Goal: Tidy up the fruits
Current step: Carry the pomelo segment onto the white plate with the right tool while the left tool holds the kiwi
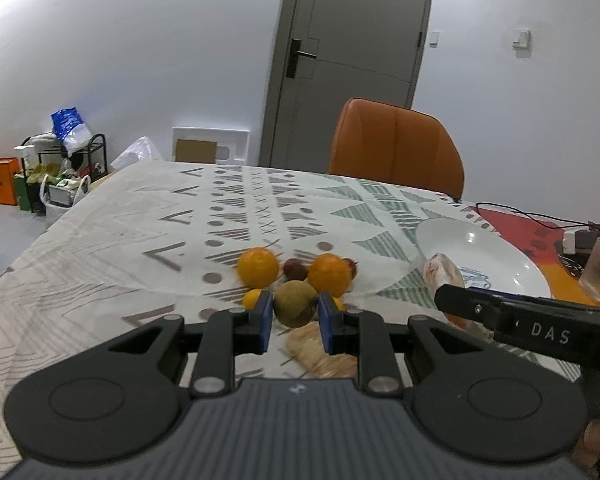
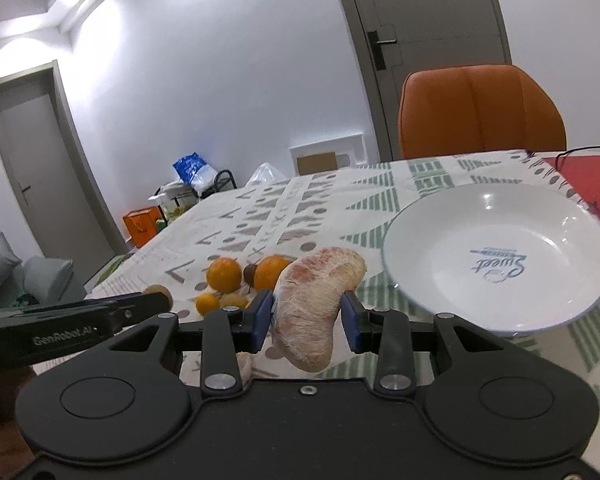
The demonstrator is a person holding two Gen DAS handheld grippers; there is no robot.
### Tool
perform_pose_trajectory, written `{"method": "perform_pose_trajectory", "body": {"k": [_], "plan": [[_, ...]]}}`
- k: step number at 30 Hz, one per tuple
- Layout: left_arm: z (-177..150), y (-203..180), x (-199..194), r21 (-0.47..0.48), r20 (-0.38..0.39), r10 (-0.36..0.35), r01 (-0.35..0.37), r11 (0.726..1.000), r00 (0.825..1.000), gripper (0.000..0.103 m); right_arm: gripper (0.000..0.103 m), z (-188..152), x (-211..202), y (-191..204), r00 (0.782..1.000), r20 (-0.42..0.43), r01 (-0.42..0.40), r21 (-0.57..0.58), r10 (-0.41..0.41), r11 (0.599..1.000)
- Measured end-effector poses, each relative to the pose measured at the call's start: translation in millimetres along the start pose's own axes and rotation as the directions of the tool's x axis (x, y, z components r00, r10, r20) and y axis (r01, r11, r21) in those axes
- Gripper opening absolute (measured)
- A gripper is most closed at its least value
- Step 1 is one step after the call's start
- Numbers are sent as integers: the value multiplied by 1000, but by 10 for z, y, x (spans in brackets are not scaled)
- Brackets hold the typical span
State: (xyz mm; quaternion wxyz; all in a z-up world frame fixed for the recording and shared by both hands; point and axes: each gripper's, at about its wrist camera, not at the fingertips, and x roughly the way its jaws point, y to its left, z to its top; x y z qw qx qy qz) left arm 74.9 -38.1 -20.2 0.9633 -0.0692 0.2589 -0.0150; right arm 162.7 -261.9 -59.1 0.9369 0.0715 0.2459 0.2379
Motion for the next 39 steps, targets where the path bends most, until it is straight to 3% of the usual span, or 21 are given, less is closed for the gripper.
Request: {"method": "perform_pose_trajectory", "body": {"k": [12,39], "plan": [[95,-330,164,51,-3,-36,36,998,999,23,35,92,-125,-309,998,47,31,40,-33,999],[212,-889,509,118,-26,-89,91,989,996,23,35,154,-199,-1200,982,68,164,143,-175,976]]}}
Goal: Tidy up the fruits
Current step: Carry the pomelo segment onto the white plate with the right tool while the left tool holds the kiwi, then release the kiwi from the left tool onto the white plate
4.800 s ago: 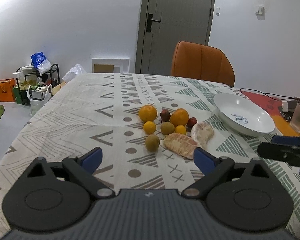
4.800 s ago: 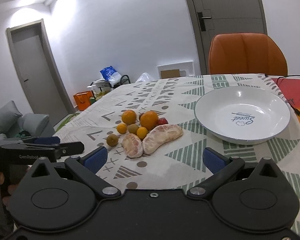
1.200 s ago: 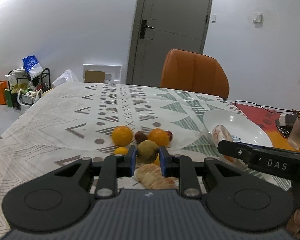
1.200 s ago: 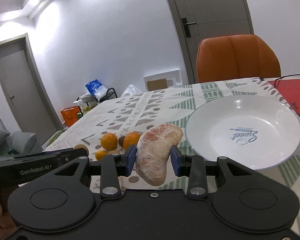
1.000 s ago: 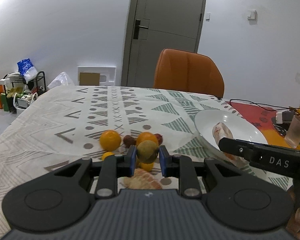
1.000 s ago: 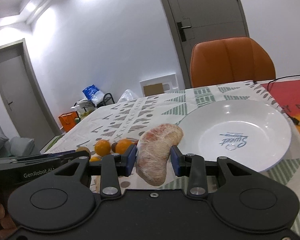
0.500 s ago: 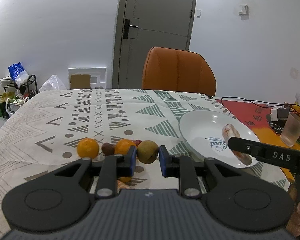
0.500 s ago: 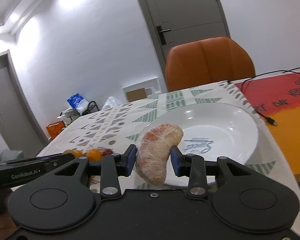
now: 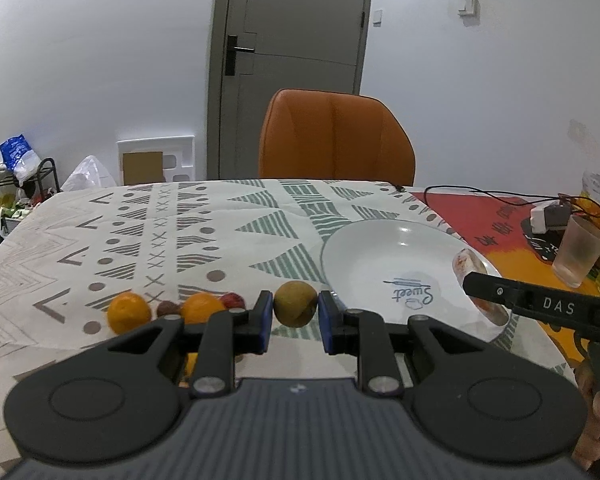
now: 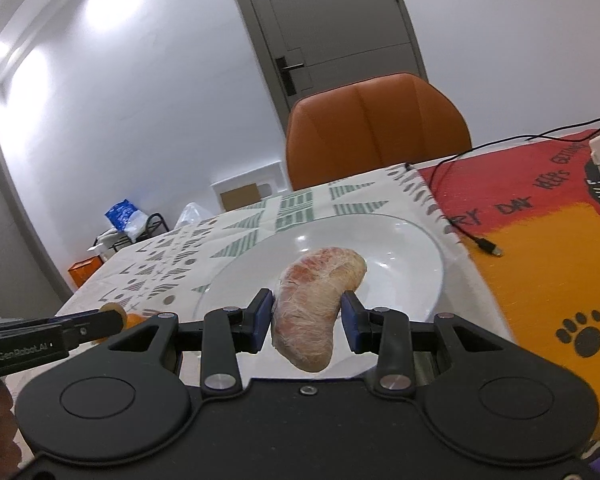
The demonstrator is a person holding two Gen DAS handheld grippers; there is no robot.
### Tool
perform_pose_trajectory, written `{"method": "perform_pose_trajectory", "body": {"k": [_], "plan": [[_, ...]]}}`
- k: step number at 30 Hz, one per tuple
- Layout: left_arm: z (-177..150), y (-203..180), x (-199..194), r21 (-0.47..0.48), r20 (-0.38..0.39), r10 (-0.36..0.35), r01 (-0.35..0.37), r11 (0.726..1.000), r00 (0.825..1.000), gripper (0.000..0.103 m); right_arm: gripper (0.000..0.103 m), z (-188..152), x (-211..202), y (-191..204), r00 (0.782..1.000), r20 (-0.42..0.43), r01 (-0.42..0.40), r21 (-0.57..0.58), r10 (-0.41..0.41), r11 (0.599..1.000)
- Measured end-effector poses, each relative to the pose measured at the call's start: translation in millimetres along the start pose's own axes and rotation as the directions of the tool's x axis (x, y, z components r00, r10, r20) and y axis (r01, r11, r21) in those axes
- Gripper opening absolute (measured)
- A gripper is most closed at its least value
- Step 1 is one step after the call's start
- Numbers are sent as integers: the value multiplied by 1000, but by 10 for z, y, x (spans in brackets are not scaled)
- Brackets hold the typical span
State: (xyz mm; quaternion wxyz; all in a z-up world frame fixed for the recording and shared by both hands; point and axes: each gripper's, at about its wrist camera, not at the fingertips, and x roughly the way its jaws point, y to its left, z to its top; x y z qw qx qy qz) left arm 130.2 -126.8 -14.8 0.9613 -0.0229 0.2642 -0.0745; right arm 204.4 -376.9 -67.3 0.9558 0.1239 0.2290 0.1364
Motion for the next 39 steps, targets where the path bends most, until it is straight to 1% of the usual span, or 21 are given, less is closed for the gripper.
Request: {"method": "perform_pose_trajectory", "body": {"k": [14,16,17,24,27,30,33,34,35,36,39], "plan": [[66,-284,231,37,-16,-29,29,999,999,23,36,90,81,-227,997,25,66,-7,-66,998],[70,-319,258,41,-18,-32,33,999,999,23,38,94,75,-259,996,39,78,0,-77,997],[70,-328,266,42,-19,-34,35,999,999,23,40,98,57,-280,995,51,81,6,-82,997],[84,-408,336,50,-28,-48,49,998,998,23,40,84,-65,-322,996,67,65,24,-67,998],[83,-440,339,58,-33,-57,59,997,998,23,40,46,-67,-325,997,55,50,44,-52,998],[77,-447,322,67,-23,-39,40,997,999,26,41,4,-54,-286,999,41,33,43,-35,999],[82,-384,296,51,-26,-38,40,998,999,27,41,-19,-29,-239,999,28,19,39,-20,999],[83,-354,282,46,-25,-33,34,998,999,27,45,-23,-25,-225,1000,25,16,38,-17,999],[84,-326,266,41,-23,-28,29,999,999,27,51,-28,-19,-212,1000,22,13,38,-14,999],[84,-287,247,36,-22,-23,23,999,1000,27,53,-33,-17,-200,1000,21,12,38,-13,999],[92,-184,202,16,-23,-9,9,1000,1000,28,54,-52,-10,-164,1000,21,7,34,-8,999]]}}
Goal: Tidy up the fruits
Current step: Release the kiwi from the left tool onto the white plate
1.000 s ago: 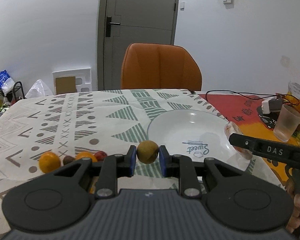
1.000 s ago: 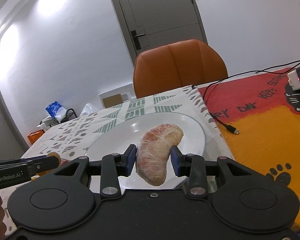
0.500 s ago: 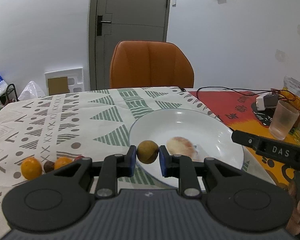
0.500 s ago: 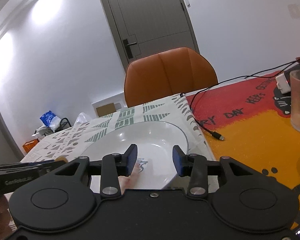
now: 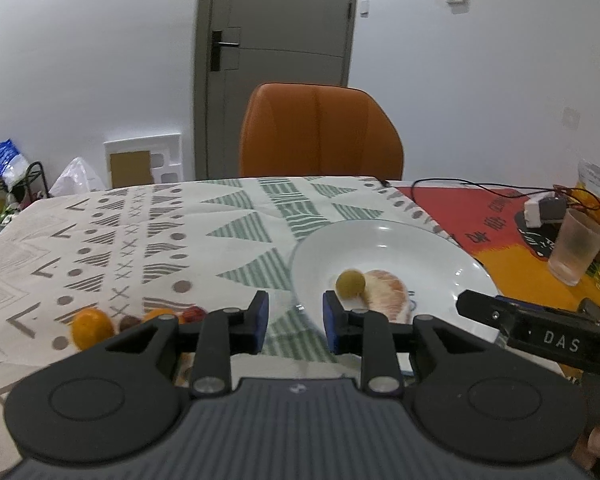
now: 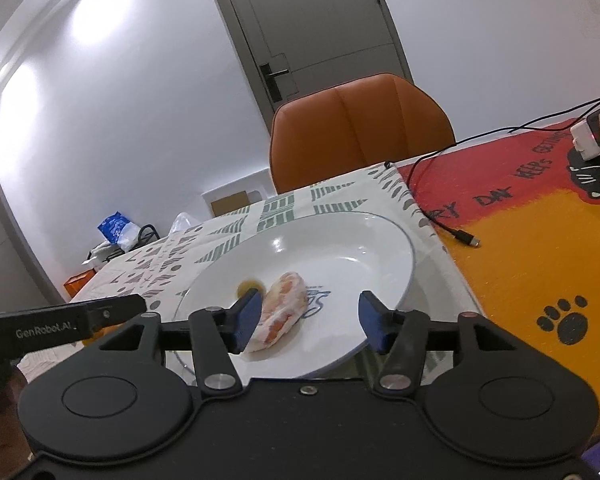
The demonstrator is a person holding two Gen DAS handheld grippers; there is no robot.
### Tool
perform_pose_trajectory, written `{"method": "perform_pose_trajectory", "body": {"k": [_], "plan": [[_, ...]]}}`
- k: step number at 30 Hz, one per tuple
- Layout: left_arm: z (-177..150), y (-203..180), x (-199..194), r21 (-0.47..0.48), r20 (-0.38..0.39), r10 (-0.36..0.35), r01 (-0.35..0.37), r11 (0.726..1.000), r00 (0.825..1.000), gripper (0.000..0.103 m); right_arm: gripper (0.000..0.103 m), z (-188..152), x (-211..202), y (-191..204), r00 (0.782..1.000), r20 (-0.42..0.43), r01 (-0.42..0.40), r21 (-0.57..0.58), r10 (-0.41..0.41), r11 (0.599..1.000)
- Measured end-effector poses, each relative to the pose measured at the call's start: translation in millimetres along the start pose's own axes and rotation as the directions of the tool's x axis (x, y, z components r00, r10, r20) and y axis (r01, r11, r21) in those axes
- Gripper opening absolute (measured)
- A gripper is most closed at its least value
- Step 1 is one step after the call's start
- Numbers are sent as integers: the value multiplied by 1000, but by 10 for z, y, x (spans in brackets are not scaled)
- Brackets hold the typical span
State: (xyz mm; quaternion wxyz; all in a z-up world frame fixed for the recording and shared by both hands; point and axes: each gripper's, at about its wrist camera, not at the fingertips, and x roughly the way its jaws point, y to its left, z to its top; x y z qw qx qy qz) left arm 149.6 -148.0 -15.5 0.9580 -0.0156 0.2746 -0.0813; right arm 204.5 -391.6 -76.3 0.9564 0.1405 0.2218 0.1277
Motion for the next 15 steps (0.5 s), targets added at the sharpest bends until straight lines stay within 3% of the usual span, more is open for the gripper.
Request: {"method": "perform_pose_trajectory", "body": {"k": [3,8,15], "plan": [[0,100,-64,-21,3,13,-13,1000,1000,36,55,-5,2,40,1000,-6,-12,0,12,1000],[-27,236,-201,-41,20,39,-38,998,999,56,68,-11,-23,127,1000,1,-30,-10,30,999],[-70,442,-371,-59,37,71,-69,996,997,68,83,-28,-26,295,998,-7,-63,-29,62,998]]}}
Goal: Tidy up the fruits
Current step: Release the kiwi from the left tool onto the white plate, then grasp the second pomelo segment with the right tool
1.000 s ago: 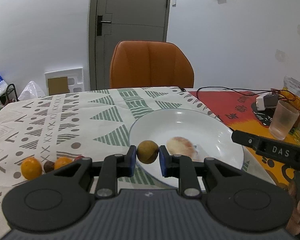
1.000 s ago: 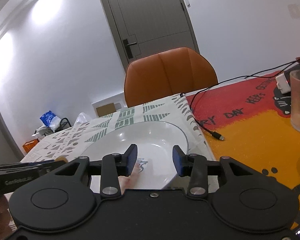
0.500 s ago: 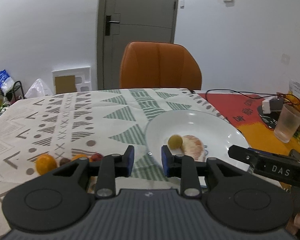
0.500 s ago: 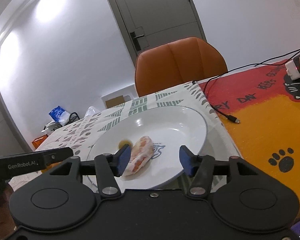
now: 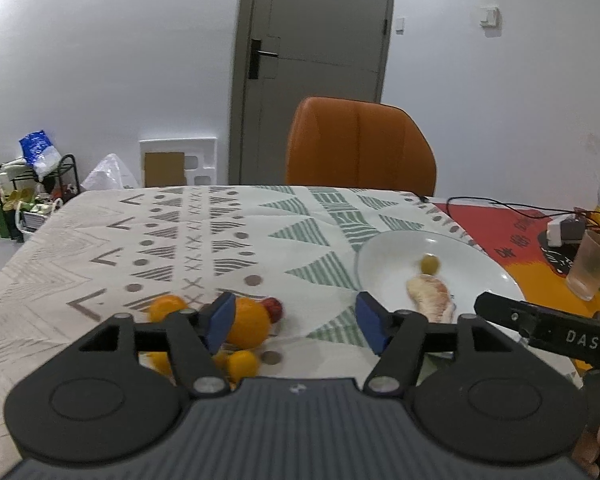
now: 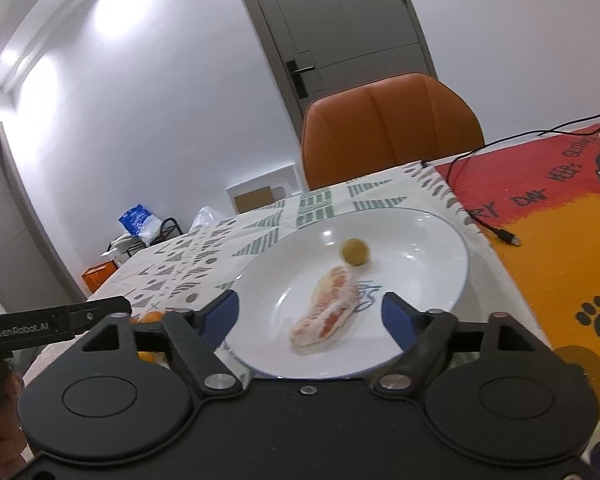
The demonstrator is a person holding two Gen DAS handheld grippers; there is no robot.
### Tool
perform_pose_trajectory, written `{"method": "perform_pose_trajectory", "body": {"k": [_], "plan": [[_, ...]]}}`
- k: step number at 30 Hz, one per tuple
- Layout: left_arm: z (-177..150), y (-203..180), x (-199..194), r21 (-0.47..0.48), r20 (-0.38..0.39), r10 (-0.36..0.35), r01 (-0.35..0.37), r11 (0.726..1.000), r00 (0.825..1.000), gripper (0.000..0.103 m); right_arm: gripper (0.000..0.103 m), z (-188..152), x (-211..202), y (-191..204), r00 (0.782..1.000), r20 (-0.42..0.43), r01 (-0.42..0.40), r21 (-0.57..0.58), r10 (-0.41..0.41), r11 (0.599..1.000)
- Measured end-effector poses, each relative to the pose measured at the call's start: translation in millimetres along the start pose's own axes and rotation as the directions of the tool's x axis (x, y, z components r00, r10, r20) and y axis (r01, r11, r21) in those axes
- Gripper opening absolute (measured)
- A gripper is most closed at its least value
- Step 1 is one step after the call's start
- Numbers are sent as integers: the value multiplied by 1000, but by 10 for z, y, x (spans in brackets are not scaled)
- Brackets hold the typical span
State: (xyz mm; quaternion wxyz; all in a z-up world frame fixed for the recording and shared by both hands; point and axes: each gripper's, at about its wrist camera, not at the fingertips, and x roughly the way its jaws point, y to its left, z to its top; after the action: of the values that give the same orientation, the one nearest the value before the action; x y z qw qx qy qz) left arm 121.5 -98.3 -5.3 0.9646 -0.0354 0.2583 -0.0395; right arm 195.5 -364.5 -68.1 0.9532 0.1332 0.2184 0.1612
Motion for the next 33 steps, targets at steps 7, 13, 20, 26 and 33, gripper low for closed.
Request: {"method": "perform_pose_trajectory", "body": {"k": [7,13,20,26,33], "plan": [[-58,250,-113,-36,-4,36,-37,999,999,73,94,-23,14,169,999,-12,-37,-17,36,999],[-101,428,-185,-62,-10,61,-61,996,998,79,100,-43,35,305,998,-27,-58,-29,57,998],[-170,596,-260,-81,-17,88,-89,993,996,80,103,-67,50,475,994,-45,-97,-46,95,994],[-244,704,-303,-91,-26,103,-105,990,994,80,103,-92,87,609,991,-66,-124,-67,120,990],[-302,897,-337,-126,-37,125,-129,984,991,80,103,-149,125,776,984,-88,-163,-101,154,982]]}}
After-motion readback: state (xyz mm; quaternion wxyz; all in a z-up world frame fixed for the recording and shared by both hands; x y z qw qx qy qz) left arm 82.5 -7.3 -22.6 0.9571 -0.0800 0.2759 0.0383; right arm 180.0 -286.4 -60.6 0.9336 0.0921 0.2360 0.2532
